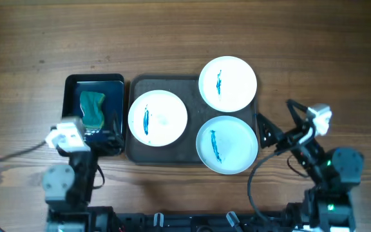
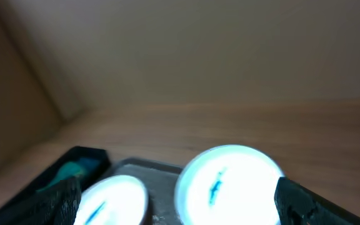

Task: Clean dirty plates on tray and stack at the side
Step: 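Reach the left gripper to the sponge and the right gripper to the front-left plate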

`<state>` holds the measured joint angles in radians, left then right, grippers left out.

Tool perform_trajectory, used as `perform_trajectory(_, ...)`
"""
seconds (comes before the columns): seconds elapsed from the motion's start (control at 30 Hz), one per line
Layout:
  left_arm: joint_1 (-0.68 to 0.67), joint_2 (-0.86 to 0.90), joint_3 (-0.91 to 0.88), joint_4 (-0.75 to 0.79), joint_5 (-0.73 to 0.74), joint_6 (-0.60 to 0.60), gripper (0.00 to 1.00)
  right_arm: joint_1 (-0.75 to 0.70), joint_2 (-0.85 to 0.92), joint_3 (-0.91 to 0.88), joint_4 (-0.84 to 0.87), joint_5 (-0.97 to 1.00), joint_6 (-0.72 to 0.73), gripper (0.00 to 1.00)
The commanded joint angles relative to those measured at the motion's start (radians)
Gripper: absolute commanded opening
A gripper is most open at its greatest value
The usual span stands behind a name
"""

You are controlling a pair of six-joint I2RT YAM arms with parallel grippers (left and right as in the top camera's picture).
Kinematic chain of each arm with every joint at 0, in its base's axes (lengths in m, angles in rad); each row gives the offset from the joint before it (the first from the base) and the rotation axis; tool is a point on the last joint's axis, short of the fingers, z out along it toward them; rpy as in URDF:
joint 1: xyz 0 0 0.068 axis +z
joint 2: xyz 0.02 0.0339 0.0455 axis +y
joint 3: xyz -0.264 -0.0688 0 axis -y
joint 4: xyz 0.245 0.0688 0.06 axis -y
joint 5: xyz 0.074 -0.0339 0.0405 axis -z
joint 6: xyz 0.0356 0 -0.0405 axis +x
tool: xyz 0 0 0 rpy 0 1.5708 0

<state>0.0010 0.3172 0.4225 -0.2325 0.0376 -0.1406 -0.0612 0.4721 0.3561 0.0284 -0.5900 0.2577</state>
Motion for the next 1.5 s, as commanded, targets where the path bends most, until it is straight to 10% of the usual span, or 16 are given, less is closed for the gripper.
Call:
perform_trajectory(0.0, -0.003, 0.245, 0.238, -0.109, 0.056, -0.006, 1.00, 0.003, 0.172, 0.169, -0.038, -0.225, 0.014, 1.00)
perform_trajectory(0.33, -0.003, 0.892, 1.009, -0.676, 0.145, -0.005, 1.00, 0.005, 0.607, 0.649, -0.577, -0.167, -0.100, 1.00)
perform_trajectory(0.57, -0.004, 1.002, 1.078, -0.748, 0.145, -0.002, 1.00, 0.152, 0.820, 0.921, -0.955, 0.263, -0.131, 1.00)
perform_trajectory(0.9, -0.004, 1.008, 1.078, -0.750, 0.156, -0.002, 1.00, 0.375, 0.936, 0.941, -0.787, 0.193, -0.016, 0.99)
perform_trajectory(1.23, 0.006, 1.100, 1.077, -0.853, -0.050, -0.037, 1.00, 0.571, 1.228, 0.941, -0.721, 0.351, 0.203, 0.61)
perform_trajectory(1.47, 0.071, 1.197, 1.077, -0.876, -0.081, -0.141, 0.98, 0.682, 1.381, 0.941, -0.673, 0.429, 0.270, 0.52)
